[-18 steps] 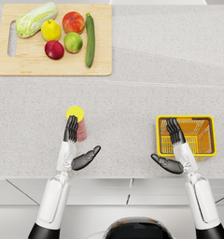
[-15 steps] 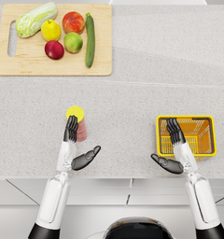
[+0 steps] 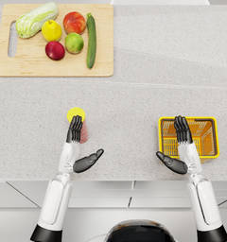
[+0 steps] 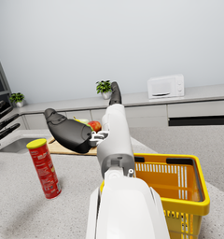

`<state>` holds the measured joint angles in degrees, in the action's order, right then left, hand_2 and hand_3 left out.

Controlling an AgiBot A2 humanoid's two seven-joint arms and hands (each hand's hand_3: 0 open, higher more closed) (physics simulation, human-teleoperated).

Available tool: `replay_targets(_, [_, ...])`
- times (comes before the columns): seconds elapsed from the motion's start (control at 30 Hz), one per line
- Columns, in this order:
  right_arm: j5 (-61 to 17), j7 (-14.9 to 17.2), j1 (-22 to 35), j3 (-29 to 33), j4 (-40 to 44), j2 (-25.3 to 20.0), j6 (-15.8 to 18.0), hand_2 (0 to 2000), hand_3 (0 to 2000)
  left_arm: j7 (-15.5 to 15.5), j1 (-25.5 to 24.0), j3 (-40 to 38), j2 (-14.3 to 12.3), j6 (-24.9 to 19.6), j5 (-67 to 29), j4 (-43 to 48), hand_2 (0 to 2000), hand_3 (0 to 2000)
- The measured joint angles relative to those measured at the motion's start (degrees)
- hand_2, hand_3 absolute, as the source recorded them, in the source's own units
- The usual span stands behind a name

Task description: Pick up the red potato chip and place it into the yellow basket

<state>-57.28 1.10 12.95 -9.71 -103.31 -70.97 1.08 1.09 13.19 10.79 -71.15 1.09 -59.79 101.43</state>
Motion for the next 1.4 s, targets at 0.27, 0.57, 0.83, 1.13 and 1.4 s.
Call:
replay_targets(0.27, [-20.38,-1.02,2.81,9.66,-1.23,-1.50,-1.01,0,0,-1.02,8.24,-5.04,-3.60,-1.02,-20.44,-8.60,0,0])
replay_targets(0.57, [-26.55,-1.09,0.28,14.13,-2.71,-2.30,-1.08,0,0,-1.09,11.87,-4.40,-5.54,-1.09,-26.63,-23.98,0,0])
replay_targets(0.83, [-26.86,-1.09,-1.26,13.19,-2.76,-2.96,-1.08,0,0,-1.09,14.92,-2.78,-7.16,-1.09,-26.91,-41.57,0,0])
replay_targets(1.13, [-26.87,-1.10,-2.36,12.15,-1.92,-3.67,-1.08,0,0,-1.23,21.21,-1.09,-9.73,-2.11,-26.92,-55.47,2000,1307])
replay_targets(1.4, [-26.88,-1.09,-5.75,12.95,-2.50,-3.91,-1.08,0,0,-1.49,23.99,-0.43,-10.15,-1.29,-26.97,-59.78,2000,2000])
